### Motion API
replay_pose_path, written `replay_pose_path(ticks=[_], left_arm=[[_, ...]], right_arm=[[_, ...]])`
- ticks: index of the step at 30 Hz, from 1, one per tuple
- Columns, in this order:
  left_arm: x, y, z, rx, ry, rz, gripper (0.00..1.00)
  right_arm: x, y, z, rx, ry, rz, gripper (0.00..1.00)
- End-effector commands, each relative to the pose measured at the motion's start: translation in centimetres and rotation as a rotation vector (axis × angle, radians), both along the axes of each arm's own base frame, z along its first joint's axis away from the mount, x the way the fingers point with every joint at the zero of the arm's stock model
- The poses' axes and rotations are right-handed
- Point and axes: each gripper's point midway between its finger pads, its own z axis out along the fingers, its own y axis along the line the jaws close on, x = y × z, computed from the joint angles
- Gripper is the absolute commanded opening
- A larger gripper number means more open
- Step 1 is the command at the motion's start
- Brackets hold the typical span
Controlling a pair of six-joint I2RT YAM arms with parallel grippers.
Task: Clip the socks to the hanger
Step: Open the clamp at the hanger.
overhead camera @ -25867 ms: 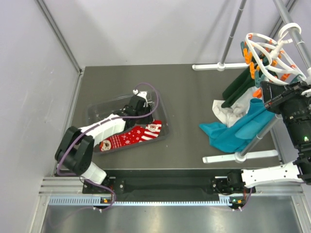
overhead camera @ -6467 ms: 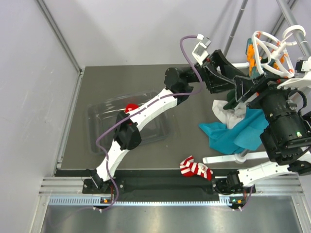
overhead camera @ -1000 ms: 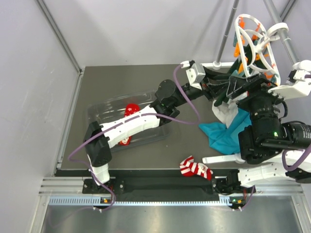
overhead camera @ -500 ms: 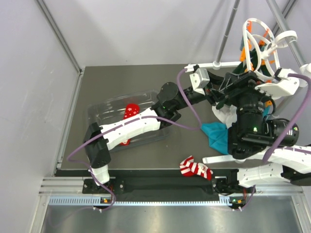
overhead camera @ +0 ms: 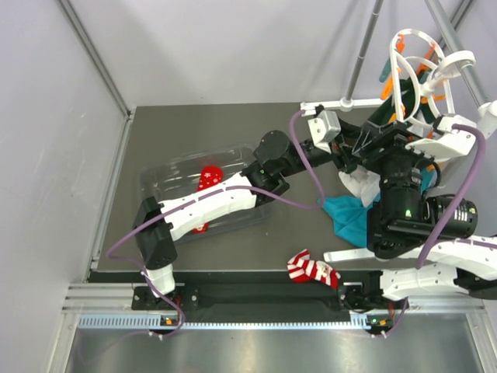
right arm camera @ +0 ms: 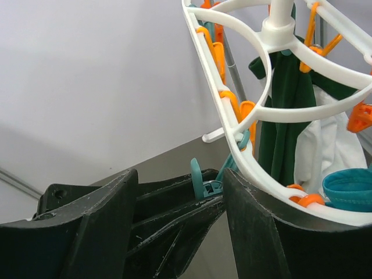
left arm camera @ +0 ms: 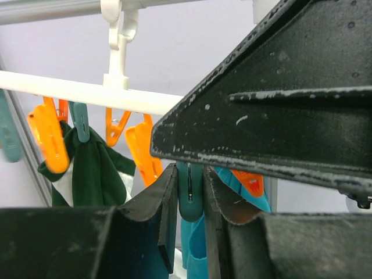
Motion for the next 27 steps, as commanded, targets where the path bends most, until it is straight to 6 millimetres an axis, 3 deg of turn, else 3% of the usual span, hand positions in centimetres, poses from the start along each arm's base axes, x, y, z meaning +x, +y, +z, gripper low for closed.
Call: replay_pose_path(ticks=[1,15,23,27], left_arm=[[-0.7,1.9,4.1,-0.086,-0.067,0.012,0.0],[-1.7,3.4,6.3,-0.134,-0.083,-0.004,0.0],[-0.8,2.5,5.8,-0.101,-0.085,0.033,0.0],[-0.4,2.5,5.6,-0.091,-0.088,0.049,0.0]], right_arm=[[-1.4,-1.4,-4.1,0.135,0.236,0.007,0.61],[-1.4,-1.5,-4.0,0.161,0.226,-0.018,0.61],[-1.9,-0.8,-3.2,0.176,0.233,0.041,0.62],[-2.1,-1.4,-3.4,0.207,0.227,0.05,0.62]])
